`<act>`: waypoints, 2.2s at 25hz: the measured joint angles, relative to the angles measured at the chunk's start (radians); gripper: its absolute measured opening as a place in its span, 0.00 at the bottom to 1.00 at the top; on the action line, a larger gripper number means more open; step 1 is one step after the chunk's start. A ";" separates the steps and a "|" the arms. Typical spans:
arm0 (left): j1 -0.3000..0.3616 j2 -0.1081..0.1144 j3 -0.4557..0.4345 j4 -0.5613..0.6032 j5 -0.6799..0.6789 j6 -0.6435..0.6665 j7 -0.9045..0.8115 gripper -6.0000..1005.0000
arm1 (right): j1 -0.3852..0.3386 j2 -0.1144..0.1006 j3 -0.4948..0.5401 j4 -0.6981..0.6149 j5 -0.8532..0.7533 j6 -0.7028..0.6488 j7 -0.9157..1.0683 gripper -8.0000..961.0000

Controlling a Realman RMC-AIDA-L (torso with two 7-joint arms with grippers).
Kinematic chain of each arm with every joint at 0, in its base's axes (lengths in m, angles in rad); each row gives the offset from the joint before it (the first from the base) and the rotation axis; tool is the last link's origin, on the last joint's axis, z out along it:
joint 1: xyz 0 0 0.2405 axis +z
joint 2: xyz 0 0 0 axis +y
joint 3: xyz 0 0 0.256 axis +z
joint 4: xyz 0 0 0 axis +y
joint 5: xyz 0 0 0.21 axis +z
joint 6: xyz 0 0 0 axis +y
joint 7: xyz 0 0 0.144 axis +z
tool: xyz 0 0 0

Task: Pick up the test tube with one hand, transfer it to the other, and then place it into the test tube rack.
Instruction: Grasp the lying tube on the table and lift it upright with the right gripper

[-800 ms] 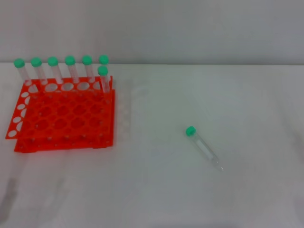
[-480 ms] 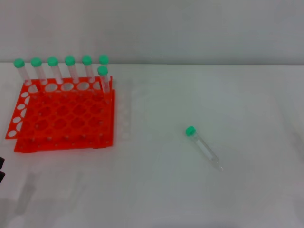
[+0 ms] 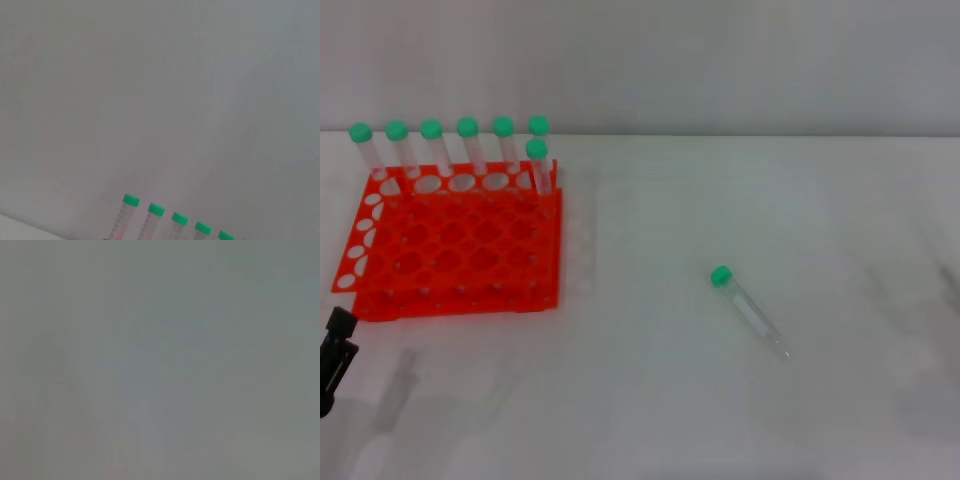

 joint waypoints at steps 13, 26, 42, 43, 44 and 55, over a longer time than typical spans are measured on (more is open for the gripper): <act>-0.034 0.001 -0.007 -0.025 -0.006 0.047 0.000 0.89 | 0.061 -0.158 -0.295 -0.468 -0.348 -0.234 0.594 0.85; -0.045 -0.002 -0.002 -0.055 0.000 0.058 0.002 0.89 | 0.084 0.012 -0.190 -1.554 -2.147 -0.101 1.948 0.84; -0.042 -0.001 -0.008 -0.056 -0.007 0.069 0.009 0.89 | 0.299 0.017 -0.590 -1.535 -2.326 0.037 2.331 0.82; -0.042 -0.001 -0.008 -0.058 -0.008 0.067 0.009 0.89 | 0.311 0.017 -0.603 -1.525 -2.325 0.046 2.353 0.82; -0.041 -0.001 -0.008 -0.059 -0.008 0.067 0.008 0.89 | 0.322 0.018 -0.613 -1.511 -2.324 0.052 2.371 0.82; -0.078 0.002 -0.011 -0.055 -0.008 0.067 0.009 0.89 | 0.464 0.023 -0.667 -1.295 -2.302 0.042 2.532 0.81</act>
